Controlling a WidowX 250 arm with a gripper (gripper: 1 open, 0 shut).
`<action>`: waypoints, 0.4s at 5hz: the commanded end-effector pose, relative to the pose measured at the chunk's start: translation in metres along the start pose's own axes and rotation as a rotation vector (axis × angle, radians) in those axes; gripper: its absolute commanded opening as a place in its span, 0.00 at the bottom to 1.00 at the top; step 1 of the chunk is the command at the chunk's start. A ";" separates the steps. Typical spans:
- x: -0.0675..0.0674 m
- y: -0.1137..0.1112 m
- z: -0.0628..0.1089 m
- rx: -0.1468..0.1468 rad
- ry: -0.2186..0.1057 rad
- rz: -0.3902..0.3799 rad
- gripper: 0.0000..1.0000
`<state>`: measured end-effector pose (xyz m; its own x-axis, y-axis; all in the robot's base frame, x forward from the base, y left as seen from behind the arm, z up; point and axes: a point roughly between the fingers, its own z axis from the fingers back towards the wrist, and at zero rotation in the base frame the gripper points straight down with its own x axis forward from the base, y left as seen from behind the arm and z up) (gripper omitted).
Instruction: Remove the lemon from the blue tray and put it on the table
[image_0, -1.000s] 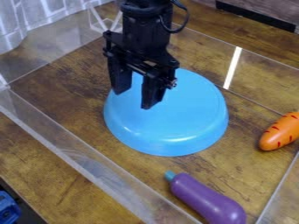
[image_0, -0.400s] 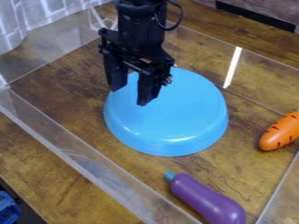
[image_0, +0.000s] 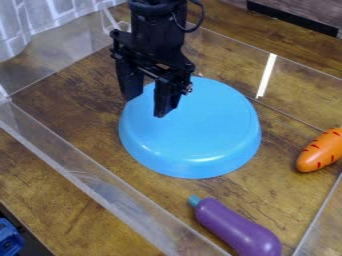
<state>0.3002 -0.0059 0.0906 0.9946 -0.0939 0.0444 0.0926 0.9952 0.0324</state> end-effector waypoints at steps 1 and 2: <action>0.005 -0.002 0.007 -0.003 -0.031 -0.003 1.00; 0.005 -0.006 0.006 -0.006 -0.030 -0.011 1.00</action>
<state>0.3004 -0.0074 0.0906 0.9950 -0.0889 0.0464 0.0877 0.9958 0.0254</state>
